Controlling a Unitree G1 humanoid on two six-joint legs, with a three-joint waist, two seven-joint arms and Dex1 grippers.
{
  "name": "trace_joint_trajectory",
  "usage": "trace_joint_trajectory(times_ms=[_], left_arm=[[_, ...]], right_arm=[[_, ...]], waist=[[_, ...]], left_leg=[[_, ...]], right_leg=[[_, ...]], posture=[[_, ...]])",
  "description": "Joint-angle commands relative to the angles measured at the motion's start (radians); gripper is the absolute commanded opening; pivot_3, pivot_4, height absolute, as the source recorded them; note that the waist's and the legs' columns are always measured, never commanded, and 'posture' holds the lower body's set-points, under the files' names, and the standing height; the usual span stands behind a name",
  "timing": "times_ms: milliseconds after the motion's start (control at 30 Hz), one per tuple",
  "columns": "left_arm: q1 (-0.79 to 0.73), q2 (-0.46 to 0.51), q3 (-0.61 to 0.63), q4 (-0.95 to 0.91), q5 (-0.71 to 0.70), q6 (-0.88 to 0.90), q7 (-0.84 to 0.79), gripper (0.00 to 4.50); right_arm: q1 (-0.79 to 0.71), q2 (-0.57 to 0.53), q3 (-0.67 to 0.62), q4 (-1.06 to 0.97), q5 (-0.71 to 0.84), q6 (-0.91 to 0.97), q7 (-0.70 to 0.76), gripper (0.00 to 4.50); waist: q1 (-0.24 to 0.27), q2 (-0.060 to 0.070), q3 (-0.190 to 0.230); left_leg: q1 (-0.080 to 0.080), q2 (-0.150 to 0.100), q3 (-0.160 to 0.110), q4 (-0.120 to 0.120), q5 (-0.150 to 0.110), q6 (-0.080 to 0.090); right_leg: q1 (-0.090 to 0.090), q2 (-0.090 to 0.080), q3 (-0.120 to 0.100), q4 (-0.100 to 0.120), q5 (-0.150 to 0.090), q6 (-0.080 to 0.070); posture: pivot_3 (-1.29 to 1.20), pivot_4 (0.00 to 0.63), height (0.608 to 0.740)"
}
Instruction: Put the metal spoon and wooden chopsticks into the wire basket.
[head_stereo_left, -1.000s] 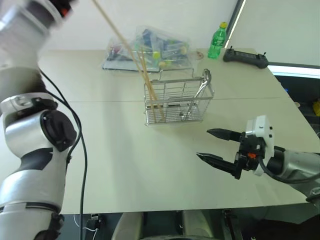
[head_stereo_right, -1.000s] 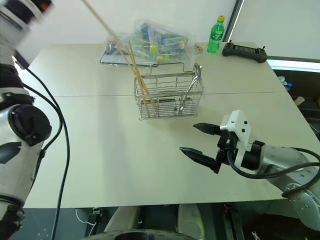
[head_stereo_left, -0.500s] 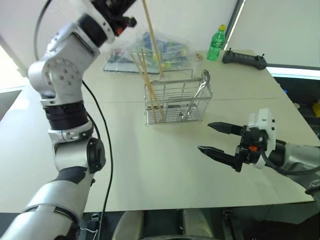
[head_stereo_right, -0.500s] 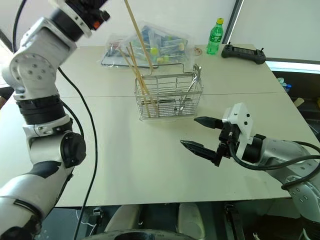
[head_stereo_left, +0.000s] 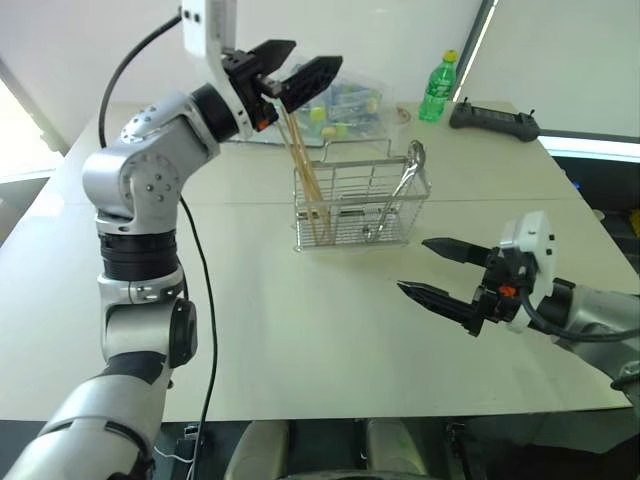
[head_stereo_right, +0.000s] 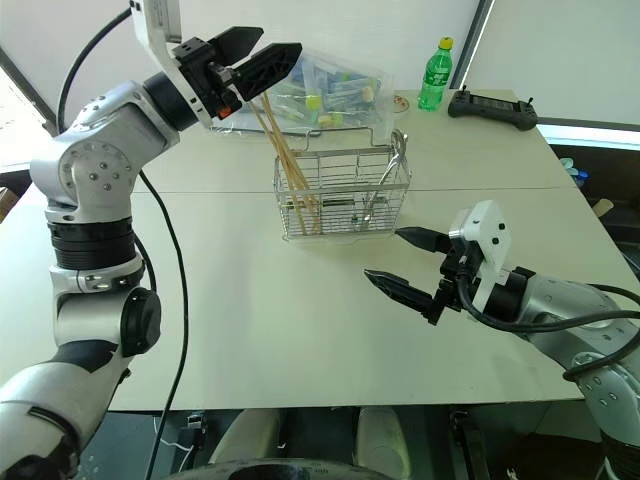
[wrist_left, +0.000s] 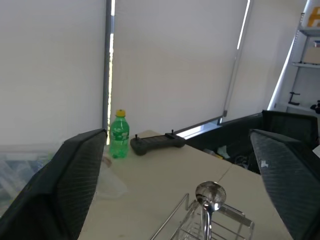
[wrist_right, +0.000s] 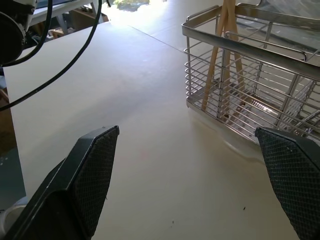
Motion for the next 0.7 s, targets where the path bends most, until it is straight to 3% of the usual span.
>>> trace_joint_trajectory(times_ms=[33, 233, 367, 467, 533, 700], left_arm=[[-0.037, 0.027, 0.037, -0.039, -0.018, -0.053, -0.018, 4.47], [-0.146, 0.251, 0.079, 0.094, -0.012, -0.19, -0.291, 4.47], [-0.117, 0.46, 0.048, 0.2, 0.054, -0.332, -0.572, 4.47], [0.028, 0.666, 0.004, 0.216, 0.079, -0.347, -0.846, 4.47], [0.18, 0.781, -0.035, 0.217, 0.164, -0.418, -0.933, 4.47], [0.333, 0.809, -0.036, 0.183, 0.218, -0.511, -0.946, 4.47]], right_arm=[[-0.014, -0.004, -0.04, -0.012, 0.002, -0.019, -0.001, 4.5], [-0.052, -0.035, -0.09, 0.065, -0.004, -0.024, 0.034, 4.5], [-0.073, -0.034, -0.089, 0.098, -0.016, -0.024, 0.049, 4.5], [-0.076, -0.027, -0.086, 0.106, -0.023, -0.024, 0.053, 4.5], [-0.08, -0.025, -0.081, 0.115, -0.03, -0.024, 0.059, 4.5], [-0.122, -0.027, -0.059, 0.148, -0.043, -0.02, 0.069, 4.5]], waist=[[0.0, 0.0, 0.0], [-0.009, 0.001, 0.001], [-0.011, 0.003, 0.0], [-0.02, 0.005, 0.0], [-0.025, 0.005, 0.0], [-0.013, 0.002, 0.002]], left_leg=[[0.0, 0.0, 0.0, 0.0, 0.0, 0.0], [0.0, 0.0, 0.002, -0.002, 0.0, 0.0], [0.001, 0.0, 0.002, -0.004, 0.0, 0.0], [0.001, 0.0, 0.003, -0.005, 0.0, 0.0], [0.001, 0.001, 0.002, -0.005, 0.0, 0.0], [-0.001, 0.003, 0.0, -0.003, 0.0, 0.0]], right_leg=[[0.0, 0.0, 0.0, 0.0, 0.0, 0.0], [-0.002, 0.0, 0.0, 0.0, 0.0, 0.0], [-0.002, 0.0, 0.0, -0.001, -0.002, -0.003], [-0.002, 0.0, 0.001, 0.0, -0.002, -0.004], [-0.003, 0.0, 0.001, 0.0, -0.003, -0.004], [-0.003, -0.001, 0.001, -0.001, -0.004, -0.008]], posture=[[0.0, 0.15, 0.734], [0.0, 0.15, 0.734], [0.0, 0.15, 0.734], [0.0, 0.15, 0.734], [0.0, 0.15, 0.734], [0.0, 0.15, 0.734]])
